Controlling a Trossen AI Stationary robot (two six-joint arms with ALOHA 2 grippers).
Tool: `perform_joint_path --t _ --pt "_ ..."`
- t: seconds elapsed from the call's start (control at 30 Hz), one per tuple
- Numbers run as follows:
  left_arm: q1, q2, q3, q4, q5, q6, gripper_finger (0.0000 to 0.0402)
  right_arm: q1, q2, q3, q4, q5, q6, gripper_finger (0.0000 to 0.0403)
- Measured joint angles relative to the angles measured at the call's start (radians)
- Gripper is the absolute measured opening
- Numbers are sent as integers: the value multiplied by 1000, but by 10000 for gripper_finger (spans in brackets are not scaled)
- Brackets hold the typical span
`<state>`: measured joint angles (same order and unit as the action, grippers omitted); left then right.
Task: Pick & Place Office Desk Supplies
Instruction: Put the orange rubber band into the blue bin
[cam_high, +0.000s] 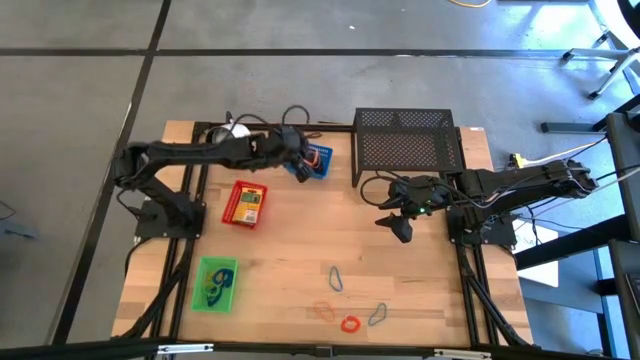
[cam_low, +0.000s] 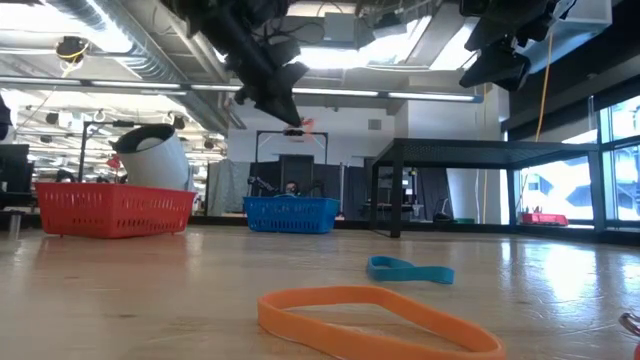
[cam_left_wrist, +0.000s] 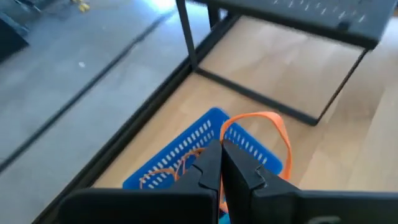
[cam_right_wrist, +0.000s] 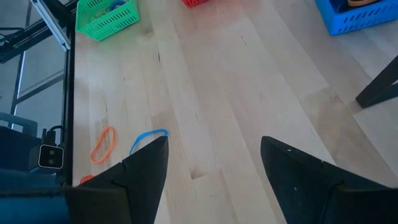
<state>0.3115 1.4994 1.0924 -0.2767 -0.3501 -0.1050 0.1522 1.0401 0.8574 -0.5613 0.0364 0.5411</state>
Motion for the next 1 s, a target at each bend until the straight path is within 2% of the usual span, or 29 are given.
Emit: perform_joint_path --t 0.13,0.43,0.77,1.0 --pt "78 5 -6 -12 122 35 2 0 0 0 0 0 0 259" --pt "156 10 -57 -21 255 46 2 0 0 0 0 0 0 259" --pt "172 10 -57 -12 242 127 5 0 0 0 0 0 0 259" --pt "171 24 -57 -10 192 153 29 0 0 0 0 0 0 258"
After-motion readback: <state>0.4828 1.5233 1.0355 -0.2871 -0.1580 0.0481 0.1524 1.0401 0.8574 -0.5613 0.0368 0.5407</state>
